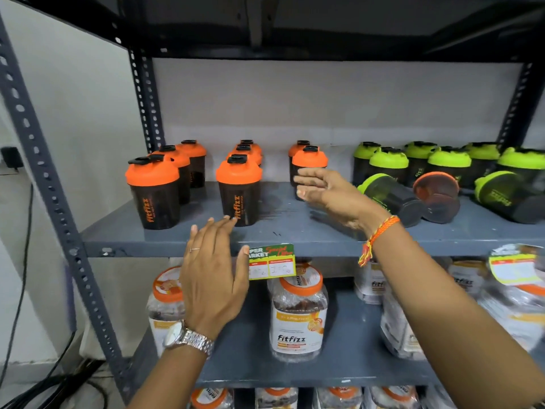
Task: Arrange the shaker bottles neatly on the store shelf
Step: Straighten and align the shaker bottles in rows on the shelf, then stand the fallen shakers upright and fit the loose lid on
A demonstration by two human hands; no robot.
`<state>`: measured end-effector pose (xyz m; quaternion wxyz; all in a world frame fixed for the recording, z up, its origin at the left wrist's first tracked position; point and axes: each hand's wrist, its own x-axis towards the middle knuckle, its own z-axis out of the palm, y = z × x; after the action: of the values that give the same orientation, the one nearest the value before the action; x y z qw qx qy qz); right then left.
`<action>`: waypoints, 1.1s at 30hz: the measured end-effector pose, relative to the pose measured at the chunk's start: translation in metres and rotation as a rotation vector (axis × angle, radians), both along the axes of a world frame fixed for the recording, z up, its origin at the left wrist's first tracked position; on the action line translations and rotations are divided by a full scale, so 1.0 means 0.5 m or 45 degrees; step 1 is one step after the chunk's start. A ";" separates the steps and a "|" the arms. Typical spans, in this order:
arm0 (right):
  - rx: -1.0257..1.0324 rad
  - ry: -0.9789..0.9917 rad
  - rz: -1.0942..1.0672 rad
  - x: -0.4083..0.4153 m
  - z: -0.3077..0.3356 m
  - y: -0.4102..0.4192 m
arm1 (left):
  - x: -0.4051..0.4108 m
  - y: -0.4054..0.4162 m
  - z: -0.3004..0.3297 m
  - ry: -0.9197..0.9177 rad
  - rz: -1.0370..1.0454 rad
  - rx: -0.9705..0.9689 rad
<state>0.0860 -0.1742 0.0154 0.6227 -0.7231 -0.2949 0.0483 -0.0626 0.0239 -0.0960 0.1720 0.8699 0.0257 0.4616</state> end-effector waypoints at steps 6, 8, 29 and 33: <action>-0.271 -0.398 -0.780 -0.003 0.030 -0.154 | 0.042 -0.156 0.026 0.017 -0.205 0.198; -0.443 -0.573 -0.974 -0.001 0.033 -0.201 | 0.060 -0.207 0.022 0.055 -0.232 0.283; -1.090 -0.308 -0.953 0.057 0.022 -0.299 | 0.153 -0.314 -0.056 0.108 -0.032 0.461; -0.430 0.172 -0.764 0.048 0.021 -0.307 | 0.163 -0.311 -0.063 0.063 0.008 0.483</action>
<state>0.1098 -0.3274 0.0259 0.4988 -0.8656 -0.0150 -0.0411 0.0191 -0.1318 -0.1275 0.0029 0.8977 -0.0550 0.4373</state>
